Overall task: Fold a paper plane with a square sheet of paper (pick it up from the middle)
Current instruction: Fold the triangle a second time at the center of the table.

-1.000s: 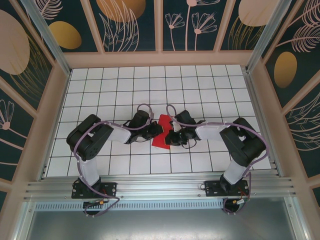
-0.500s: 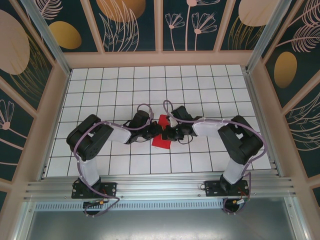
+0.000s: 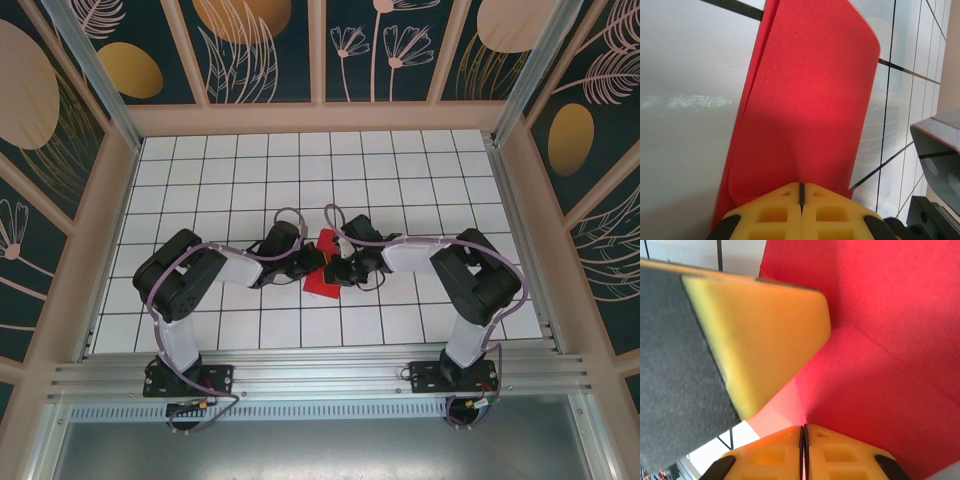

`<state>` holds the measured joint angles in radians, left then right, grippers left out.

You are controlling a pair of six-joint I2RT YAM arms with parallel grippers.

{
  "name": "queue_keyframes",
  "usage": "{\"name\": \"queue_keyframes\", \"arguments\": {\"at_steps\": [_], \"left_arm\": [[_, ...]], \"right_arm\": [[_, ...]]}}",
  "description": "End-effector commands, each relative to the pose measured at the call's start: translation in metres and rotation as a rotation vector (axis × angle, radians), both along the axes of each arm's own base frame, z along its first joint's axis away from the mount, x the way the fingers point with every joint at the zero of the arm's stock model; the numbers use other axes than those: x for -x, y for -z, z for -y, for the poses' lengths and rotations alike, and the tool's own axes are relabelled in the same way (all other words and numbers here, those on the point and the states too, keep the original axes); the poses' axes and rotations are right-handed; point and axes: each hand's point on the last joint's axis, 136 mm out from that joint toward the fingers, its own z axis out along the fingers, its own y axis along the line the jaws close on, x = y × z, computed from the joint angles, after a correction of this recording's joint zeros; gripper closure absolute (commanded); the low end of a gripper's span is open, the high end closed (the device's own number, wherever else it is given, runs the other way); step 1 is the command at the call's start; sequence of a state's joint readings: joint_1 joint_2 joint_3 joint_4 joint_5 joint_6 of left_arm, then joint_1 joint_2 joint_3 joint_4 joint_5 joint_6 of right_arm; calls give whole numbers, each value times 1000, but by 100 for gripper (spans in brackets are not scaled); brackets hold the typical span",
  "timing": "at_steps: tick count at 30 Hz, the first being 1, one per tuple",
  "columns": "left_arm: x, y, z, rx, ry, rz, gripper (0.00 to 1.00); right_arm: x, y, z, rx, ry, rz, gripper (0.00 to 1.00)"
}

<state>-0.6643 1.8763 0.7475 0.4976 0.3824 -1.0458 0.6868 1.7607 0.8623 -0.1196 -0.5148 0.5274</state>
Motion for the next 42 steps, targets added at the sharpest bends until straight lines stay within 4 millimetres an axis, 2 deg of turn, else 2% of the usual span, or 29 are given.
{"name": "queue_keyframes", "arguments": {"at_steps": [1, 6, 13, 16, 18, 22, 25, 27, 31, 33, 38, 40, 42], "left_arm": [[9, 32, -24, -143, -32, -55, 95], [9, 33, -26, -154, -32, -56, 96], [8, 34, -27, -172, -26, -56, 96], [7, 33, -26, -175, -22, -55, 96], [7, 32, -26, -179, -23, -52, 96], [7, 32, -27, -183, -22, -51, 96], [8, 32, -27, -185, -23, -51, 96], [7, 32, -28, -187, -23, -52, 96], [7, 31, -28, -190, -23, -49, 96], [7, 30, -28, -189, -25, -48, 96], [6, 28, -26, -179, -18, -45, 96], [6, 26, -25, -174, -15, -43, 96], [7, 25, -25, -174, -16, -42, 96]], "right_arm": [[24, 1, 7, 26, -44, -39, 88], [34, 19, 22, 61, -22, -69, 88], [26, -4, 18, 32, -21, -8, 87], [29, -7, 18, 26, -28, -11, 87], [32, -1, 21, 38, -31, -21, 87], [39, 26, 40, 127, -10, -54, 87], [43, 32, 43, 114, -2, -79, 87], [42, 28, 43, 111, 0, -75, 87], [38, 2, 33, 41, -1, -34, 87], [40, -2, 32, 14, -6, -30, 87], [51, 33, 48, 70, 21, -97, 87], [53, 41, 53, 97, 35, -112, 88], [53, 41, 54, 107, 38, -114, 88]]}}
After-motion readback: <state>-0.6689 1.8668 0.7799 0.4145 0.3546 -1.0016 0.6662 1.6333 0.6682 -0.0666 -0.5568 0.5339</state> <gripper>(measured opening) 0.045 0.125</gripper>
